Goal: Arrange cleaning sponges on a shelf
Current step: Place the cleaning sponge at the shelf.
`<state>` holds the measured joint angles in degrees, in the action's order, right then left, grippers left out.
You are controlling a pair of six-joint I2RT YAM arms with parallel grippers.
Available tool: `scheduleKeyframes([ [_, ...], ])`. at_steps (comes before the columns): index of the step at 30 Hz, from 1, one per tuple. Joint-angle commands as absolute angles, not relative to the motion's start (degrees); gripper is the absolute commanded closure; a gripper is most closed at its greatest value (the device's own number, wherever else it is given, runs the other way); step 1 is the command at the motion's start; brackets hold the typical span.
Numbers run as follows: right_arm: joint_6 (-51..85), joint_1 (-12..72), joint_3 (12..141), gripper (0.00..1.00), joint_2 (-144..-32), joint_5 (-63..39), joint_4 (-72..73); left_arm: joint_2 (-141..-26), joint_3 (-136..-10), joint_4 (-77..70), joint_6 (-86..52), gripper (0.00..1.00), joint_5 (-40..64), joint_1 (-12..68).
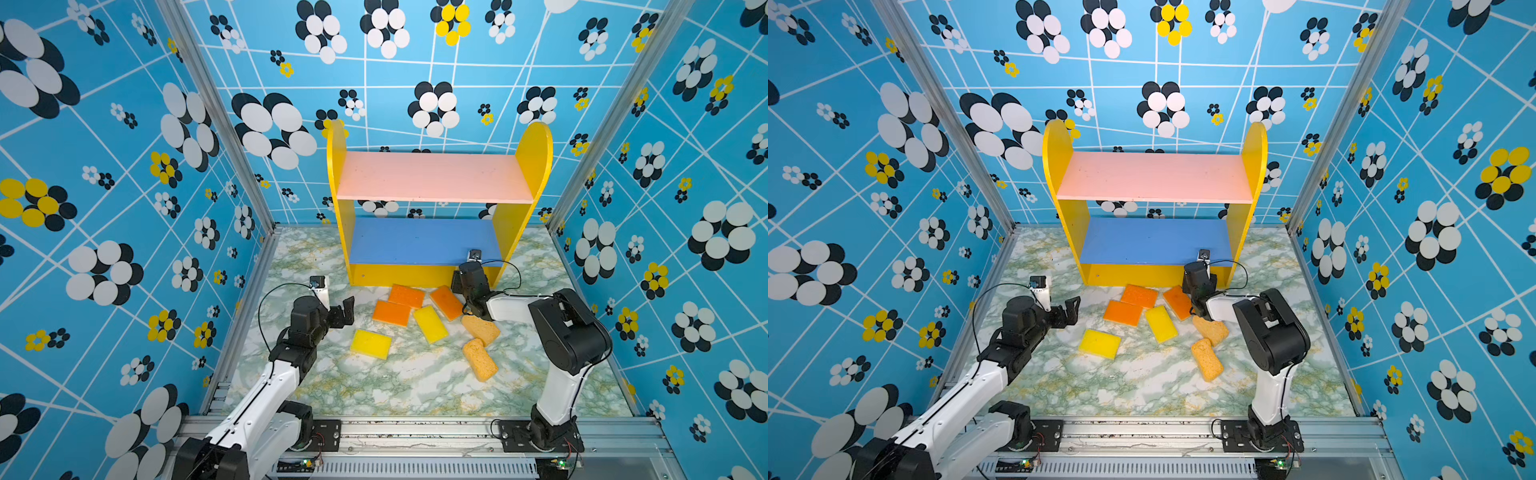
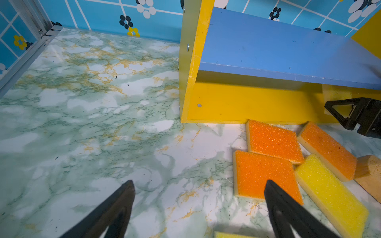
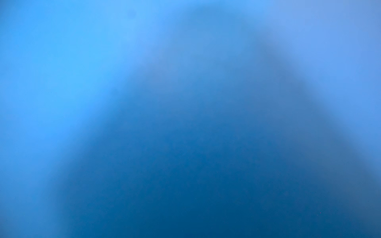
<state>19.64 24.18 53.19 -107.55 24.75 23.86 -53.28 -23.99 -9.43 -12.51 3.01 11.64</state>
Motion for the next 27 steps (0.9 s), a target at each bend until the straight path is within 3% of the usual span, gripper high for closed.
scheduleKeyframes([
  [1,19.4,23.8,52.6,0.36,-109.7,22.2,16.6,-52.3,-23.4,-10.1,-11.7,0.01,2.4,11.2],
  [27,20.1,24.0,45.8,0.31,-109.3,22.7,26.0,-51.3,-22.9,-9.9,-11.3,0.01,1.9,11.1],
])
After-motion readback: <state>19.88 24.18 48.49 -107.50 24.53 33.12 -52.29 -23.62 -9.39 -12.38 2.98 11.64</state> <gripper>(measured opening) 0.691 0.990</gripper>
